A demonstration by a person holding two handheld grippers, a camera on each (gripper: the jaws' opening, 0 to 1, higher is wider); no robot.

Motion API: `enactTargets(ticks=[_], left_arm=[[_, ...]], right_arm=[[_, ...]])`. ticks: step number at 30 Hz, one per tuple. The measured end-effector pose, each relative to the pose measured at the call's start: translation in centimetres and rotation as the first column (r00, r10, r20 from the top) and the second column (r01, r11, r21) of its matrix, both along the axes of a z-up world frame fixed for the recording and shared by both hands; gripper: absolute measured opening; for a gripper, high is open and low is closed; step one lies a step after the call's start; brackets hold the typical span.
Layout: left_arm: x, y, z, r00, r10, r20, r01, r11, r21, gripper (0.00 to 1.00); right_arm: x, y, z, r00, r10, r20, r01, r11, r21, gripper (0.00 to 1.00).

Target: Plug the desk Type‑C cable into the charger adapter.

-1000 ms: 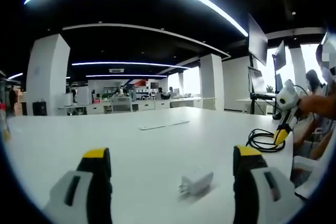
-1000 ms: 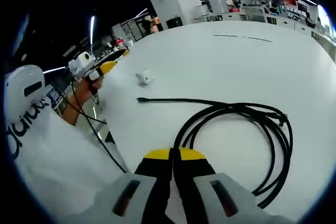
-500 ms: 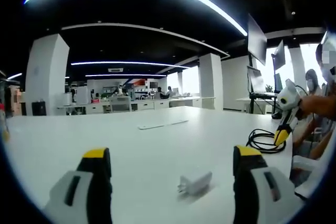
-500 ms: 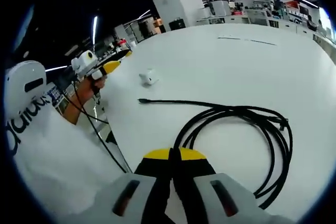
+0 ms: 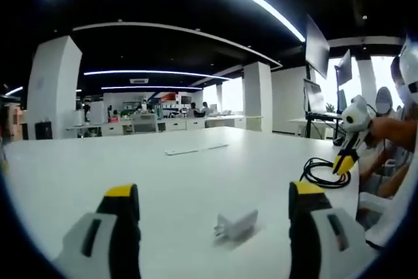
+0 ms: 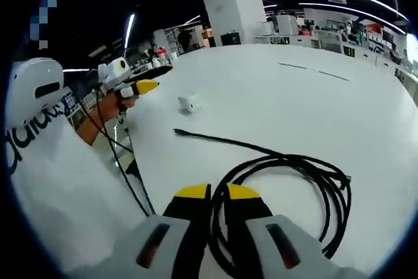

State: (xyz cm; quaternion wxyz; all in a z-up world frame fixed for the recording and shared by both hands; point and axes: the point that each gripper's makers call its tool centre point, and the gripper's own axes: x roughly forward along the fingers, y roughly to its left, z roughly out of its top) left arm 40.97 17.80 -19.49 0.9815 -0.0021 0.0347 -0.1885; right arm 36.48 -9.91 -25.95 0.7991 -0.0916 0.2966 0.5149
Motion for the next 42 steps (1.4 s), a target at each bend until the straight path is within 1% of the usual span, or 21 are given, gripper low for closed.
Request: enactTargets(ticks=[1, 5, 11, 12, 15, 17, 19, 22, 23, 25, 26, 28, 29, 30, 31, 32, 34, 36, 38, 39, 42], left_arm=[[0.0, 0.0, -0.1, 1.0, -0.004, -0.005, 0.004, 1.0, 0.005, 0.93], [0.0, -0.1, -0.6, 1.0, -0.02, -0.023, 0.021, 0.999, 0.027, 0.9], [0.2, -1.1, -1.7, 0.995, -0.076, -0.069, 0.083, 0.993, 0.09, 0.86], [0.2, -1.3, -1.9, 0.993, -0.095, -0.075, 0.103, 0.988, 0.114, 0.86], [0.3, -2.0, -2.6, 0.984, -0.149, -0.098, 0.165, 0.969, 0.185, 0.8], [0.4, -2.1, -2.8, 0.981, -0.166, -0.095, 0.185, 0.954, 0.237, 0.78], [0.6, -2.2, -3.1, 0.978, -0.178, -0.111, 0.202, 0.944, 0.261, 0.77], [0.7, -2.5, -3.6, 0.969, -0.206, -0.135, 0.237, 0.931, 0.277, 0.75], [0.7, -2.8, -3.9, 0.963, -0.223, -0.154, 0.259, 0.924, 0.282, 0.74], [0.7, -3.0, -4.3, 0.957, -0.235, -0.172, 0.278, 0.913, 0.3, 0.73], [0.7, -3.1, -4.3, 0.955, -0.244, -0.17, 0.287, 0.904, 0.317, 0.72], [0.8, -3.5, -4.1, 0.949, -0.276, -0.155, 0.312, 0.895, 0.319, 0.68], [0.8, -3.6, -4.0, 0.946, -0.281, -0.161, 0.319, 0.893, 0.316, 0.65], [0.9, -3.7, -4.1, 0.941, -0.292, -0.173, 0.334, 0.886, 0.32, 0.64], [0.9, -3.7, -4.1, 0.939, -0.295, -0.179, 0.339, 0.882, 0.327, 0.64], [1.0, -3.6, -4.1, 0.938, -0.296, -0.18, 0.341, 0.881, 0.329, 0.63], [1.3, -3.7, -4.0, 0.931, -0.311, -0.193, 0.36, 0.869, 0.338, 0.61], [1.5, -3.8, -4.0, 0.923, -0.325, -0.205, 0.378, 0.862, 0.338, 0.59], [1.5, -4.0, -4.4, 0.908, -0.345, -0.239, 0.411, 0.843, 0.348, 0.57], [1.5, -4.1, -4.7, 0.901, -0.349, -0.257, 0.424, 0.834, 0.353, 0.56], [1.5, -4.5, -5.3, 0.882, -0.373, -0.289, 0.461, 0.813, 0.357, 0.52]], right_arm=[[0.0, 0.2, 0.2, 0.999, 0.019, 0.026, -0.019, 1.0, -0.008, 0.08], [0.1, 1.5, 0.7, 0.993, 0.085, 0.077, -0.084, 0.996, -0.022, 0.08], [0.4, 3.3, 0.5, 0.98, 0.163, 0.112, -0.157, 0.986, -0.06, 0.08], [0.4, 3.7, 0.5, 0.977, 0.179, 0.119, -0.172, 0.983, -0.066, 0.08], [0.6, 5.0, 0.4, 0.964, 0.227, 0.138, -0.217, 0.973, -0.085, 0.08], [0.7, 5.7, 0.4, 0.957, 0.251, 0.148, -0.238, 0.966, -0.098, 0.08], [0.8, 6.2, 0.4, 0.949, 0.273, 0.157, -0.258, 0.96, -0.111, 0.08], [0.8, 6.9, 0.3, 0.939, 0.302, 0.164, -0.284, 0.951, -0.125, 0.08], [0.9, 7.2, 0.2, 0.934, 0.315, 0.168, -0.295, 0.946, -0.134, 0.08], [0.9, 7.6, 0.1, 0.929, 0.331, 0.168, -0.309, 0.94, -0.145, 0.08], [0.9, 7.8, 0.0, 0.924, 0.342, 0.17, -0.318, 0.936, -0.153, 0.08], [1.0, 8.3, -0.2, 0.916, 0.364, 0.171, -0.337, 0.927, -0.167, 0.08], [1.0, 8.6, -0.3, 0.91, 0.376, 0.174, -0.347, 0.921, -0.174, 0.08], [1.0, 8.7, -0.3, 0.908, 0.38, 0.175, -0.351, 0.92, -0.176, 0.08], [1.0, 9.1, -0.5, 0.899, 0.4, 0.178, -0.368, 0.911, -0.186, 0.08], [1.0, 9.3, -0.6, 0.896, 0.409, 0.173, -0.377, 0.906, -0.19, 0.08], [1.1, 9.8, -0.8, 0.889, 0.424, 0.17, -0.391, 0.899, -0.197, 0.08], [1.1, 10.4, -0.9, 0.877, 0.449, 0.174, -0.413, 0.887, -0.206, 0.08], [1.2, 11.0, -1.2, 0.863, 0.474, 0.173, -0.433, 0.872, -0.228, 0.08], [1.3, 11.1, -1.5, 0.85, 0.496, 0.176, -0.448, 0.857, -0.255, 0.08], [1.3, 11.5, -2.0, 0.83, 0.529, 0.175, -0.469, 0.833, -0.294, 0.08]])
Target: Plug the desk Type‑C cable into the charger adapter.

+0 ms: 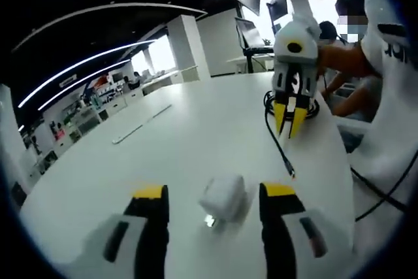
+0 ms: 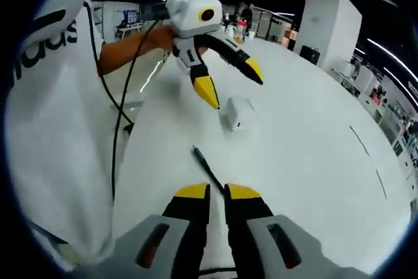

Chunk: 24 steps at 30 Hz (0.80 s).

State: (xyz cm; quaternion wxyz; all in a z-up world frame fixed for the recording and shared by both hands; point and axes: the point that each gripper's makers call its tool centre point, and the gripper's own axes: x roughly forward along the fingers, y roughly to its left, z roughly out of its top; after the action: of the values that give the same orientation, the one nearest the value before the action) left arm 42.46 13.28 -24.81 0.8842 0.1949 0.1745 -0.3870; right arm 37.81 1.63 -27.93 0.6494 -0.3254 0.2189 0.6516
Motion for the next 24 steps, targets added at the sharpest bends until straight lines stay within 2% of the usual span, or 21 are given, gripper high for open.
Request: enactTargets(ticks=[7, 14, 19, 24], left_arm=[[0.0, -0.9, -1.0, 0.996, -0.065, -0.065, 0.067, 0.997, 0.031, 0.47], [0.3, -0.7, -1.6, 0.99, -0.106, -0.089, 0.113, 0.99, 0.081, 0.46], [-0.1, -1.0, -1.8, 0.987, -0.118, -0.111, 0.126, 0.99, 0.065, 0.41], [-0.5, -1.1, -2.3, 0.982, -0.123, -0.146, 0.136, 0.988, 0.076, 0.39]], right_arm=[[-0.5, 1.1, -0.6, 0.995, 0.093, 0.029, -0.091, 0.993, -0.069, 0.09], [-0.9, 1.8, -1.3, 0.984, 0.171, 0.056, -0.162, 0.977, -0.142, 0.09], [-1.1, 2.3, -1.3, 0.979, 0.196, 0.06, -0.185, 0.971, -0.154, 0.09], [-1.2, 2.7, -1.3, 0.973, 0.221, 0.058, -0.209, 0.964, -0.166, 0.09]])
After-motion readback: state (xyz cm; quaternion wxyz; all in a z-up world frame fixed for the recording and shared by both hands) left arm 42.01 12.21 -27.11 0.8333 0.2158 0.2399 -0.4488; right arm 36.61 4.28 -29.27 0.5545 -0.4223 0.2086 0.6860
